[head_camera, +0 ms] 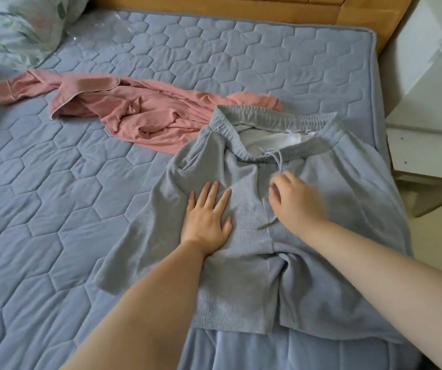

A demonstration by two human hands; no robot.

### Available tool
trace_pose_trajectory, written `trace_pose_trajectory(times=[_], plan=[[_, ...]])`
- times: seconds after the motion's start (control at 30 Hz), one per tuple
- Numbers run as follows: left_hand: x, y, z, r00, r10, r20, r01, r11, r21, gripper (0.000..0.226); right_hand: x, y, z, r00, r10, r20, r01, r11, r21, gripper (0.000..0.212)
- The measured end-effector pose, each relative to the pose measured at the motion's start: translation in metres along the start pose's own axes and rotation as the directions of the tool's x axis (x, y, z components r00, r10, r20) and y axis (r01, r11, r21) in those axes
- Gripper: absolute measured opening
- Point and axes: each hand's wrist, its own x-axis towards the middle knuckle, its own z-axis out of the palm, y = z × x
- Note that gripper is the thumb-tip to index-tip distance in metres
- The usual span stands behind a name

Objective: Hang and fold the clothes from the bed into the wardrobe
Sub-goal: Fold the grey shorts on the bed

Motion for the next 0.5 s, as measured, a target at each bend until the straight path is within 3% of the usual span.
trace_pose_trajectory(times=[0.1, 0.17, 0.23, 0.27, 0.37, 0.43, 0.5], plan=[[0.003, -0.001, 0.001, 1.0, 0.007, 0.003, -0.007, 1.0, -0.018, 0.068, 0.052, 0.004, 0.006, 0.998, 0.06, -0.006, -0.06, 0.998, -0.007, 0.026], [0.003, -0.002, 0.001, 1.0, 0.011, -0.007, -0.012, 1.0, -0.028, 0.068, 0.08, 0.011, 0.012, 0.971, 0.141, 0.191, -0.118, 0.985, -0.129, 0.025], [0.002, -0.003, 0.001, 0.999, 0.014, -0.032, -0.016, 0.999, -0.037, 0.068, 0.102, 0.02, 0.012, 0.888, 0.229, 0.4, -0.125, 0.955, -0.27, 0.004], [0.002, -0.003, 0.001, 0.999, 0.017, -0.047, -0.019, 0.999, -0.043, 0.068, 0.114, 0.026, 0.009, 0.858, 0.257, 0.445, -0.128, 0.946, -0.299, 0.006], [0.001, -0.004, 0.001, 0.996, 0.027, -0.083, -0.032, 0.998, -0.062, 0.069, 0.147, 0.05, -0.015, 0.787, 0.285, 0.546, -0.182, 0.955, -0.236, 0.021], [0.001, -0.003, 0.001, 0.995, 0.034, -0.092, -0.04, 0.997, -0.064, 0.069, 0.157, 0.067, -0.035, 0.73, 0.337, 0.595, -0.302, 0.94, -0.162, 0.031], [0.002, -0.002, 0.0, 0.997, 0.037, -0.071, -0.041, 0.998, -0.045, 0.069, 0.158, 0.08, -0.046, 0.721, 0.37, 0.586, -0.36, 0.922, -0.139, 0.038]])
